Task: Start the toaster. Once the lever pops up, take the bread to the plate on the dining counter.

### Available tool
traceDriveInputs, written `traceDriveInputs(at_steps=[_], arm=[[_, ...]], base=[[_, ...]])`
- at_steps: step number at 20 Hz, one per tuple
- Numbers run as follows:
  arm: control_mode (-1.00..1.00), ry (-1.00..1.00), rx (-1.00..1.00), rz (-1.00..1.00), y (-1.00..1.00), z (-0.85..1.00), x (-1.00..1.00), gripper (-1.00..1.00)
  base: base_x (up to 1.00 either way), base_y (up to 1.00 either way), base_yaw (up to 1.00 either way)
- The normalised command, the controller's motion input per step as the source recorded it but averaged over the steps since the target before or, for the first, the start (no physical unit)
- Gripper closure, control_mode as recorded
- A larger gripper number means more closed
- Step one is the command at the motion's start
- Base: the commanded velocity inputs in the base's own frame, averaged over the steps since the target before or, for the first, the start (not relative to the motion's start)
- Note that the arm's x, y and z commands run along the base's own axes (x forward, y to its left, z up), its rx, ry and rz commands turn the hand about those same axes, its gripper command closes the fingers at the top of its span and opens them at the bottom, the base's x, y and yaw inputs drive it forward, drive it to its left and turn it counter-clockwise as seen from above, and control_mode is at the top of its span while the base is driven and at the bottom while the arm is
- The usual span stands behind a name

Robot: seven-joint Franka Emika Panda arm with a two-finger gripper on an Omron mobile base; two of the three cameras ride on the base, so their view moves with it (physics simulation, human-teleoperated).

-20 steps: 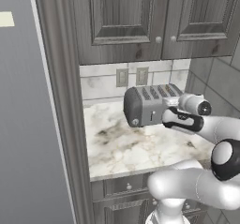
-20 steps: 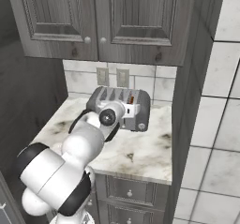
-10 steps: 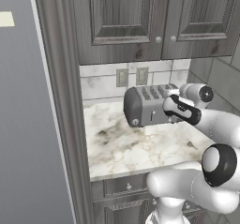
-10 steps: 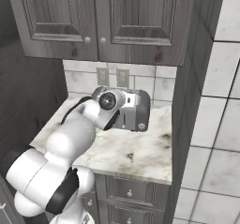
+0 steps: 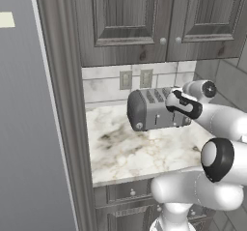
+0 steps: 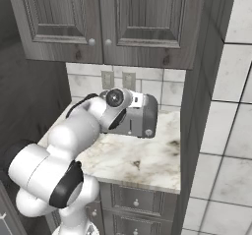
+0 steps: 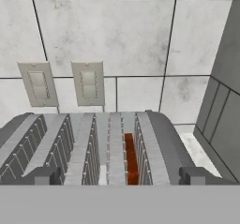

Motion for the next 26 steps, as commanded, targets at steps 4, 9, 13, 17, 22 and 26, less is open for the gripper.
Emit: traceDriveInputs(at_steps=[4, 9, 13, 17, 22, 26], arm=[[-1.00, 0.02, 0.00, 0.00, -0.06, 0.00, 0.22, -1.00], [-1.00, 0.04, 0.00, 0.00, -0.13, 0.00, 0.07, -1.00], [-1.00, 0.02, 0.00, 0.00, -0.13, 0.00, 0.00, -1.00], [-1.00, 0.02, 0.00, 0.00, 0.00, 0.00, 0.04, -1.00], [-1.00, 0.02, 0.00, 0.00, 0.00, 0.00, 0.10, -1.00], [-1.00, 0.02, 0.00, 0.00, 0.00, 0.00, 0.11, -1.00]], base=[[0.00, 0.00, 0.00], [0.00, 0.00, 0.00], [0.00, 0.00, 0.00], [0.00, 0.00, 0.00], [0.00, 0.00, 0.00], [0.00, 0.00, 0.00]])
